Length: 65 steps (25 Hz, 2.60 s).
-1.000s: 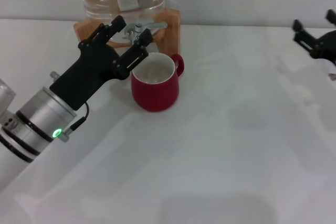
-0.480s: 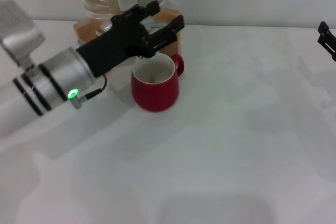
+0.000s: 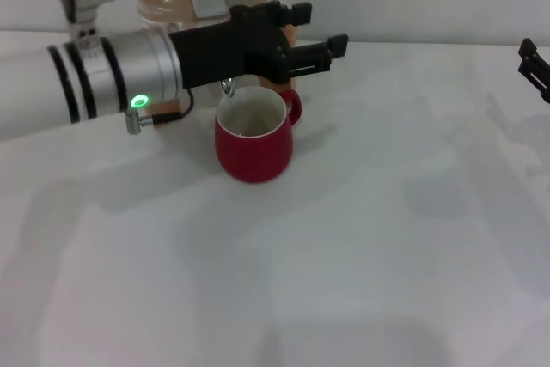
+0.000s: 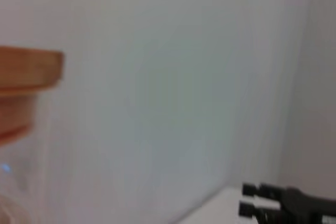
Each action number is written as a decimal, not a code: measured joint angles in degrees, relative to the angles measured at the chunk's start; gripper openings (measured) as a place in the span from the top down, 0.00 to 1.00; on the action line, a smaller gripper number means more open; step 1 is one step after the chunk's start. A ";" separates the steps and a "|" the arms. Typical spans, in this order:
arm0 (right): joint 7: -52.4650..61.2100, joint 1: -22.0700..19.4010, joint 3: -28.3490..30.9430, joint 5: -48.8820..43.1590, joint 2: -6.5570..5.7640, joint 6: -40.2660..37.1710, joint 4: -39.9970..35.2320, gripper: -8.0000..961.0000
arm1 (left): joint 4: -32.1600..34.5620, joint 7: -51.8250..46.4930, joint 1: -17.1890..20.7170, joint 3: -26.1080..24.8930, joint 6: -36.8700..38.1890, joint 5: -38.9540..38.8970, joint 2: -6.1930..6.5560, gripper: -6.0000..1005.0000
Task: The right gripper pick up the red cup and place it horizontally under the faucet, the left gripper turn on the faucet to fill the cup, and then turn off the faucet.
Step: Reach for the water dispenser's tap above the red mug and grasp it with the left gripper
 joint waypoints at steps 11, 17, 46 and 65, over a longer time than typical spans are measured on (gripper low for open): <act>0.55 0.05 -0.13 -0.04 -0.12 -0.61 0.00 0.11 | 21.78 -36.04 -3.33 -5.98 -2.96 45.71 -1.54 0.25; 0.61 0.17 -0.14 -0.18 -0.07 -0.61 0.00 0.11 | 23.16 -41.07 -6.84 -8.90 -5.94 57.32 -4.07 0.25; 2.10 -0.09 -1.82 0.00 0.06 -0.37 0.09 0.11 | 21.85 -41.94 -6.47 -8.52 -4.12 62.22 -4.59 0.25; 2.10 -0.13 -2.16 0.00 0.14 -0.29 0.09 0.11 | 22.48 -41.60 -5.49 -7.75 -4.42 61.65 -4.77 0.25</act>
